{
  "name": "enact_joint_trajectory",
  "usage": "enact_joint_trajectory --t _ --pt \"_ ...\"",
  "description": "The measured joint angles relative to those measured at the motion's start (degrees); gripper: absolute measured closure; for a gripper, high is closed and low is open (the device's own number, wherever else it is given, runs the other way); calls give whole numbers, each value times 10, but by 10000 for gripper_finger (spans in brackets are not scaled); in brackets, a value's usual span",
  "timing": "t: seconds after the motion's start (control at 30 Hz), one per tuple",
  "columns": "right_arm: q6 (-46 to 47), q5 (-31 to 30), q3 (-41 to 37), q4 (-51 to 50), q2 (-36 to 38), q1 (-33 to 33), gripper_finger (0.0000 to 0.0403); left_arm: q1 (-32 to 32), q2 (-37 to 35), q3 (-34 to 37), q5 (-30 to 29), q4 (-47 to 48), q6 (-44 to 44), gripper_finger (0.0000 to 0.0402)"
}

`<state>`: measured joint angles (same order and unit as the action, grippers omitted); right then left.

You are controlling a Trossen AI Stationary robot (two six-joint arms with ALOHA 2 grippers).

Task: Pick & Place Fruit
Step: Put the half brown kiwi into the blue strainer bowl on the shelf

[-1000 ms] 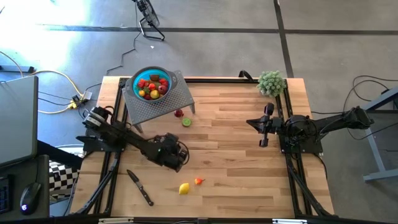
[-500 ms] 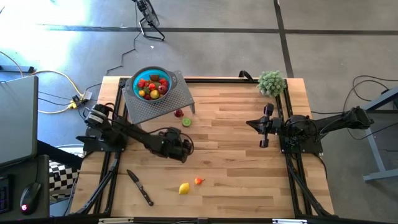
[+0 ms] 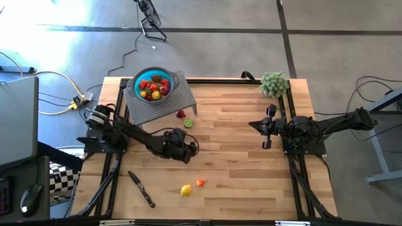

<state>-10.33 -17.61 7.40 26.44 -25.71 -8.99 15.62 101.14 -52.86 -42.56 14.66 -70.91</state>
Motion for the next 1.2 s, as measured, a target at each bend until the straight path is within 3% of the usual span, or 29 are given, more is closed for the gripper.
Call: enact_joint_trajectory --t 0.3,0.53,0.9,1.2 --pt "0 0 0 0 0 0 400 -23 0 0 47 0 2 10" --pt "0 0 0 0 0 0 400 -38 0 0 16 3 2 10" --pt "0 0 0 0 0 0 400 -94 0 0 16 3 4 10" --pt "0 0 0 0 0 0 400 -123 0 0 17 -27 60 10"
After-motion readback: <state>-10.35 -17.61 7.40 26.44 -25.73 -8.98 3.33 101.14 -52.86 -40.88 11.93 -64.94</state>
